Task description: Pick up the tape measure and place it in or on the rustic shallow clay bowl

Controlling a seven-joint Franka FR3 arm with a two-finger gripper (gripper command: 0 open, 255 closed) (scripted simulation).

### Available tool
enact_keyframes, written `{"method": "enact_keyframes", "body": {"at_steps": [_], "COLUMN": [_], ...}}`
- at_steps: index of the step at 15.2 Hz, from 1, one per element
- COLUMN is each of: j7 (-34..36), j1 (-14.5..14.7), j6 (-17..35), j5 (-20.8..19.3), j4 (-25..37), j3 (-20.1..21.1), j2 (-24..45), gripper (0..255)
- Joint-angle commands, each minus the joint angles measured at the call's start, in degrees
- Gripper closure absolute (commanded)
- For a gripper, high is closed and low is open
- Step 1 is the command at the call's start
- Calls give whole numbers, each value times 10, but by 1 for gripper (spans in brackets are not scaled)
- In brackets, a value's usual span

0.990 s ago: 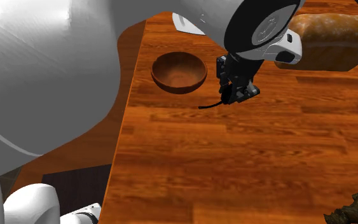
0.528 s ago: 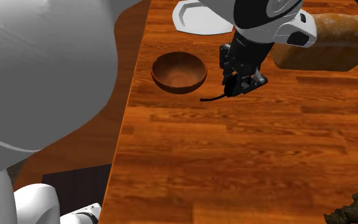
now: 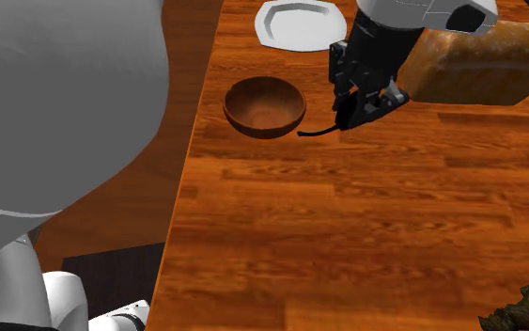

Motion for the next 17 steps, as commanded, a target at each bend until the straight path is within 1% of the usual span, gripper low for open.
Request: {"method": "enact_keyframes", "body": {"at_steps": [1,5,9,10,13,17], "j7": [2,6,11,11,46,96], "j1": [3,10,21,23,40,67], "j6": [-23,-67,-119,-125,-109,-96], "j5": [-4,-11,-23,-24,-16,-9], "j4": [35,104,192,202,151,108], "j3": [1,3,5,5,17,35], "j2": [13,38,74,79,43,12], "gripper": [255,255,255,255,255,255]}}
